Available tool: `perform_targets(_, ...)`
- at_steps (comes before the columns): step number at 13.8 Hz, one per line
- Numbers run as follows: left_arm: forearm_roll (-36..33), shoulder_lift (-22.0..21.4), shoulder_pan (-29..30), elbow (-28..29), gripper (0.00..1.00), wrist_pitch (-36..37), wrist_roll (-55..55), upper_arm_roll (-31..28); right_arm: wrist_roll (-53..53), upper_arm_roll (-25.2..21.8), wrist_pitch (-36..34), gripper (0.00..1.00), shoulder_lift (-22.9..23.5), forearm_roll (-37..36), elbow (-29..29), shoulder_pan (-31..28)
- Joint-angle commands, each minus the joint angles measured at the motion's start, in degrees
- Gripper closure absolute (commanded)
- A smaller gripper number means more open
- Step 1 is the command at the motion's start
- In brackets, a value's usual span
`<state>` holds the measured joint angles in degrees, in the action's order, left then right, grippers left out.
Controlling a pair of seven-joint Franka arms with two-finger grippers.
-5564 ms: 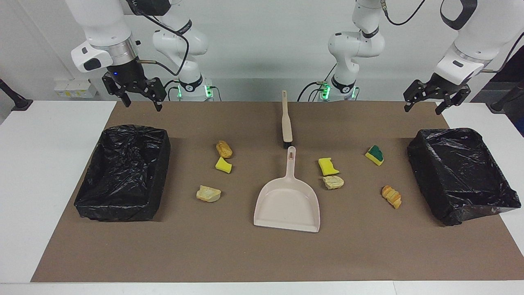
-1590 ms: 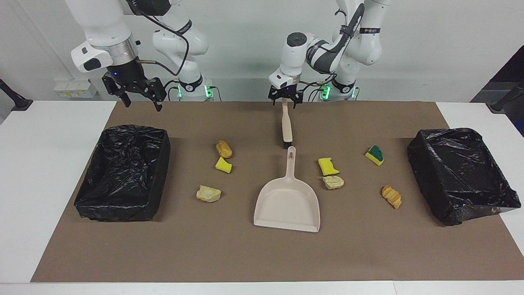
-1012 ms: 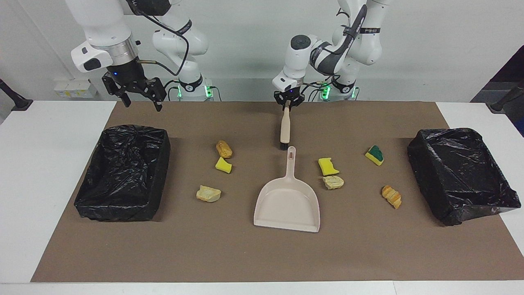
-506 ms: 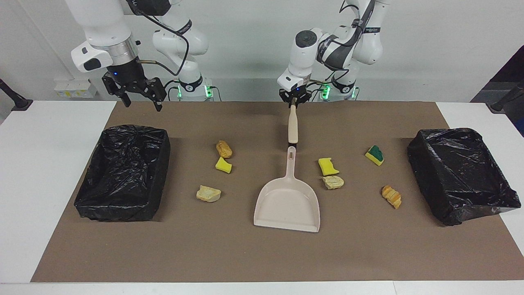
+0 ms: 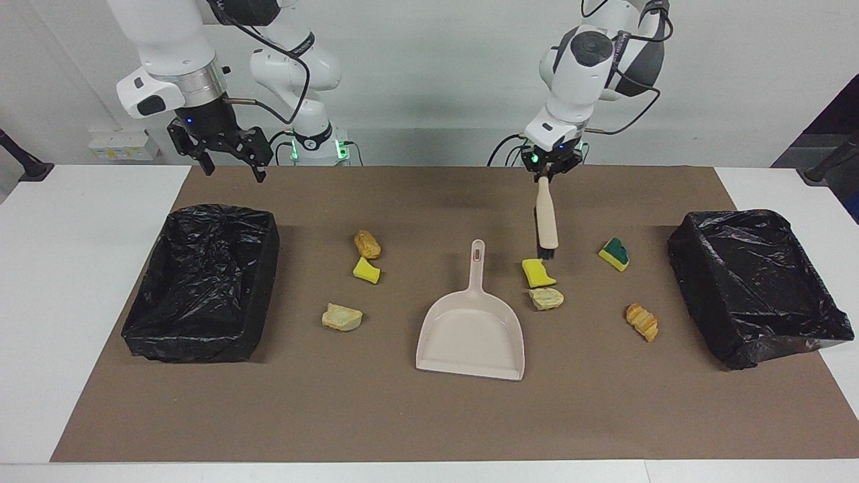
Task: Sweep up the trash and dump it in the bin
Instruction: 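Move the brush toward the crumbs while the right gripper reaches the dustpan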
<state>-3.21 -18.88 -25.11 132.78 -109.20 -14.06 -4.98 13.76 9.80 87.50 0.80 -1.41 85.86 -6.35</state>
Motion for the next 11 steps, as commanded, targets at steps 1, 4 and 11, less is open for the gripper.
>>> perform_targets(1,-2.1,2.5,9.3,-1.6,1.00,-3.4,8.0,0.8,-1.6,0.5,-1.4,0.00,0.2,0.5,-0.6,0.0)
perform_targets(4,-3.5,9.9,16.6,-7.4,1.00,-6.5,14.8,0.7,-2.0,0.5,-1.5,0.00,-0.1,0.4,-0.6,-0.2)
perform_targets(11,-10.8,28.2,24.8,-16.1,1.00,-20.2,28.1,0.7,4.3,0.7,5.7,0.00,0.4,-0.4,3.6,3.7)
